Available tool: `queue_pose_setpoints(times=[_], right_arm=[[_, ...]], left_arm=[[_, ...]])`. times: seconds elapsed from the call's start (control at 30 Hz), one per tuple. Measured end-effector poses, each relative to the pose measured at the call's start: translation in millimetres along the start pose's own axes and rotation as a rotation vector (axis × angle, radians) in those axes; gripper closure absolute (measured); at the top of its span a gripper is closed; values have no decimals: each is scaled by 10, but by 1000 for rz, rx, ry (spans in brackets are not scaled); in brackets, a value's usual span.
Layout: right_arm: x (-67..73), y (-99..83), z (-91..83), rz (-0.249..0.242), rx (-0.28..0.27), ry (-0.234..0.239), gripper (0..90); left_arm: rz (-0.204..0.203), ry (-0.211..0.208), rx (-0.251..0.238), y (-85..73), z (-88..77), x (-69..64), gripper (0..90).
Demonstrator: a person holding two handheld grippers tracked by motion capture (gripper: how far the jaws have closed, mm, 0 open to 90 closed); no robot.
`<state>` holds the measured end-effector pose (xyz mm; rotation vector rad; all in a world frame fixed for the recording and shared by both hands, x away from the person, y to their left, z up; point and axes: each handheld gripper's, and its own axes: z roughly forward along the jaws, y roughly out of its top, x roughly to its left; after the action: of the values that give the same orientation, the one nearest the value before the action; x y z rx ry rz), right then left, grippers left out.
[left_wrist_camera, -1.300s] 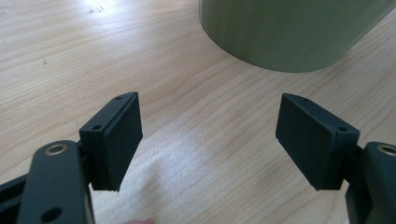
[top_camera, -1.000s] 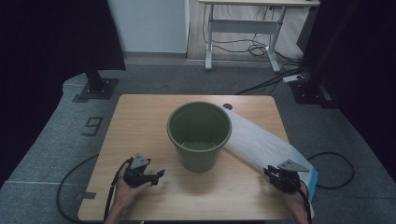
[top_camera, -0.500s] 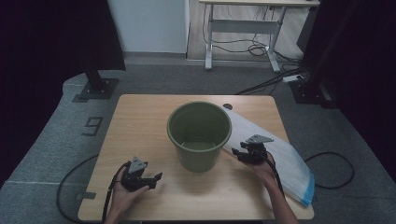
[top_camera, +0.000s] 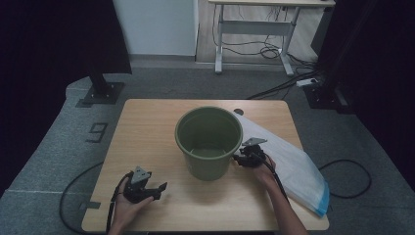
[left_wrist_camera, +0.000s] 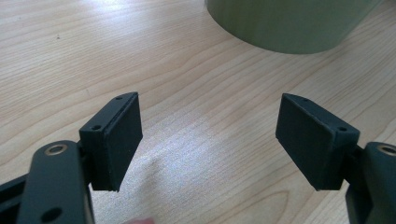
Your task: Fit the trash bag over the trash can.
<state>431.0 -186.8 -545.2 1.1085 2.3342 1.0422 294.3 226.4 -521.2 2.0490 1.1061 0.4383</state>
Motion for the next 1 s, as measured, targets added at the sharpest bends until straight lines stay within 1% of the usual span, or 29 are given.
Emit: queue_pose_setpoints(times=[0.07, 0.1, 0.13, 0.17, 0.23, 0.27, 0.3, 0.33, 0.37, 0.4, 0.43, 0.5, 0.53, 0.6, 0.63, 0.67, 0.7, 0.73, 0.77, 0.8, 0.83, 0.87, 0.9, 0.93, 0.97, 1.0], right_arm=[[3, -3, 3, 1, 16, 15, 793], [-19, -12, -24, 24, 23, 25, 885], [-31, -18, -47, 37, 23, 33, 886], [-37, -27, -76, 31, 28, 40, 886], [-25, -49, -149, 4, 54, 32, 886], [-25, -49, -149, 4, 54, 32, 886], [-18, -70, -195, -9, 52, 26, 886], [-13, -126, -294, -16, 42, 17, 886], [-13, -126, -294, -16, 42, 17, 886], [-13, -152, -339, -21, 48, 14, 887], [-11, -200, -417, -37, 47, 23, 886], [-14, -212, -447, -34, 47, 30, 885], [-11, -209, -486, -39, 36, 43, 840], [-1, -166, -484, -44, 10, 48, 731], [-1, -166, -484, -44, 10, 48, 731], [18, -99, -432, -46, -29, 55, 622], [18, -99, -432, -46, -29, 55, 622], [19, -74, -402, -42, -32, 55, 585], [19, -13, -308, -31, -33, 51, 497], [21, 6, -260, -17, -41, 54, 475], [21, 6, -260, -17, -41, 54, 475], [22, 39, -163, 6, -30, 52, 439], [22, 39, -163, 6, -30, 52, 439], [24, 48, -125, 1, -23, 52, 439], [31, 51, -97, -5, -16, 37, 438], [33, 54, -50, 4, -10, 24, 452]], left_arm=[[-3, -2, -4, 0, -6, 10, 225], [-5, 0, -6, -1, -12, 19, 225], [-5, 0, -6, -1, -12, 19, 225], [-9, -1, -9, -1, -17, 29, 225], [-9, -1, -9, -2, -17, 32, 225], [-10, -1, -9, -1, -17, 34, 225], [-10, -2, -9, -1, -15, 35, 225], [-9, -3, -8, 0, -13, 33, 225], [-8, -4, -7, 0, -11, 31, 225], [-7, -4, -6, 0, -9, 28, 225], [-7, -6, -5, 4, -2, 26, 225], [-5, -7, -4, 6, 3, 25, 225], [-5, -9, -2, 11, 13, 21, 225], [-2, -8, 0, 14, 22, 19, 225], [-2, -8, 0, 14, 22, 19, 225], [-1, -9, 1, 15, 27, 21, 225], [-1, -9, 1, 15, 27, 21, 225], [-2, -11, 3, 15, 30, 25, 225], [-1, -10, 4, 14, 32, 30, 225], [-2, -11, 3, 13, 33, 32, 225], [-2, -11, 3, 13, 33, 32, 225], [-2, -11, 1, 11, 27, 38, 225], [-2, -11, 1, 11, 27, 38, 226], [-3, -11, -1, 11, 24, 42, 226], [-5, -12, -2, 11, 22, 46, 226], [-5, -12, -2, 11, 20, 54, 225]])
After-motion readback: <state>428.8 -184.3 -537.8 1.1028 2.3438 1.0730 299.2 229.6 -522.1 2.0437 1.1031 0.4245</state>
